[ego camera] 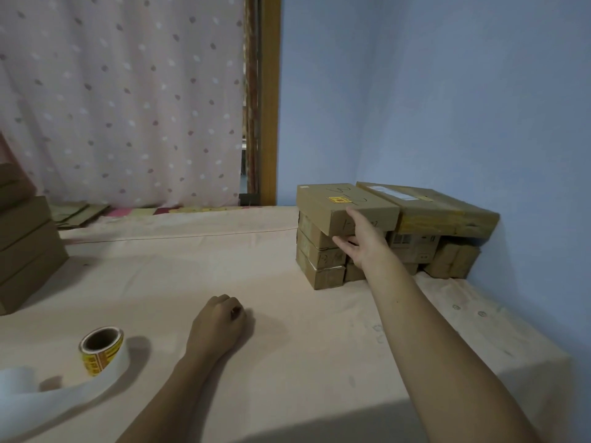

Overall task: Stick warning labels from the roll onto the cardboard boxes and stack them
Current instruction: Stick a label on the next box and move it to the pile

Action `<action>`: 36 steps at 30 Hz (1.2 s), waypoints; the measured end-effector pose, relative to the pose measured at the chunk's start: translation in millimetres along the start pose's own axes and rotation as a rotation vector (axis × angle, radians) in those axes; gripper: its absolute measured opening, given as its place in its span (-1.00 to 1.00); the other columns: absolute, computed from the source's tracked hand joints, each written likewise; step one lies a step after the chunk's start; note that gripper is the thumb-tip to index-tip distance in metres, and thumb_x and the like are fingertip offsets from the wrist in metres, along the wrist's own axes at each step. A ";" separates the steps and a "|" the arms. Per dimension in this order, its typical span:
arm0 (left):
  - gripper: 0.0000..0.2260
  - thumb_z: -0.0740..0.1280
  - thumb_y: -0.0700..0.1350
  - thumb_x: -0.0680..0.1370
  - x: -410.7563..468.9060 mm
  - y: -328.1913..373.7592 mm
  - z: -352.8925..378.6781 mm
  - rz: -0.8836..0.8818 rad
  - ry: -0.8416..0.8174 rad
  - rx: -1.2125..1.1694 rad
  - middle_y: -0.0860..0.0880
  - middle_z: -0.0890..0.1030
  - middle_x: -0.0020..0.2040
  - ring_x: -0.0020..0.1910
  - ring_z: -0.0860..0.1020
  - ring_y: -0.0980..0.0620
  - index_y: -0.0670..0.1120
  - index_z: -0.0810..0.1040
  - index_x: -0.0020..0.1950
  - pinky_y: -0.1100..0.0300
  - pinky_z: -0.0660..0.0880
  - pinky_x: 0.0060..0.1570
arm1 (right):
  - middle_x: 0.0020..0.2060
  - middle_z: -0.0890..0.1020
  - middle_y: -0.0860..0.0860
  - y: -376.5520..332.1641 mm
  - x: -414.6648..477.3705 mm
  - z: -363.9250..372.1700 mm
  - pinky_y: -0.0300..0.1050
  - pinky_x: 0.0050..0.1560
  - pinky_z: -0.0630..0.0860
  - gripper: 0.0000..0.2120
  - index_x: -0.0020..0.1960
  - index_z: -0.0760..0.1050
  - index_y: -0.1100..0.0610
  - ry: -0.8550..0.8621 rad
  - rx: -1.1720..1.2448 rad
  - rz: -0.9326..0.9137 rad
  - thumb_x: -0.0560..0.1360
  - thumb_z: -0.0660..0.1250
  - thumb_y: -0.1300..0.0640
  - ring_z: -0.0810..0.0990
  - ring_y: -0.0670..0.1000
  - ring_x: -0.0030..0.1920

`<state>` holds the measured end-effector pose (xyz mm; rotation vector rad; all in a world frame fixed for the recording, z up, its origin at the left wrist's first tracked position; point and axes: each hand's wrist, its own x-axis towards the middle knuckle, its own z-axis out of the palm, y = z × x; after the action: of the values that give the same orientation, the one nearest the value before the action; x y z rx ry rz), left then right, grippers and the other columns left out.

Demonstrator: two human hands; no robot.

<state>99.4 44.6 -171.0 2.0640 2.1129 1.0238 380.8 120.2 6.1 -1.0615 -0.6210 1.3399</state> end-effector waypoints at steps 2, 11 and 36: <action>-0.85 0.31 -0.09 0.53 1.0 0.4 -0.4 0.033 -0.012 0.034 -0.01 0.60 -0.14 0.00 0.54 -0.10 -0.10 0.64 -0.15 0.10 0.42 -0.20 | 0.14 0.53 0.14 3.6 -2.7 -0.4 0.04 0.04 0.71 -0.33 0.46 0.39 0.09 -0.014 0.000 0.007 0.46 0.56 -0.08 0.59 0.09 0.03; -0.67 0.24 -0.01 0.58 3.0 21.9 -31.4 -0.022 -0.177 0.083 -0.03 0.60 0.20 0.24 0.49 -0.06 -0.06 0.53 0.31 0.06 0.47 0.10 | -0.07 0.60 0.07 80.6 -50.3 17.7 0.10 0.16 0.63 -0.55 0.23 0.50 0.14 -0.037 -0.579 -0.038 0.56 0.31 -0.20 0.65 0.13 0.02; -0.64 0.23 0.13 0.60 -49.0 -186.5 -377.5 -0.411 0.204 0.416 -0.11 0.57 0.22 0.17 0.52 -0.11 -0.09 0.55 0.23 -0.01 0.53 0.06 | 0.51 0.41 0.07 178.5 -212.3 340.4 0.08 0.38 0.39 -0.39 0.53 0.34 0.08 -0.819 -1.489 -0.809 0.60 0.17 -0.23 0.37 0.18 0.47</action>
<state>-227.0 -146.6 20.4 1.5800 2.8990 0.8176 -35.4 -16.0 39.2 -1.0364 -2.5691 0.3369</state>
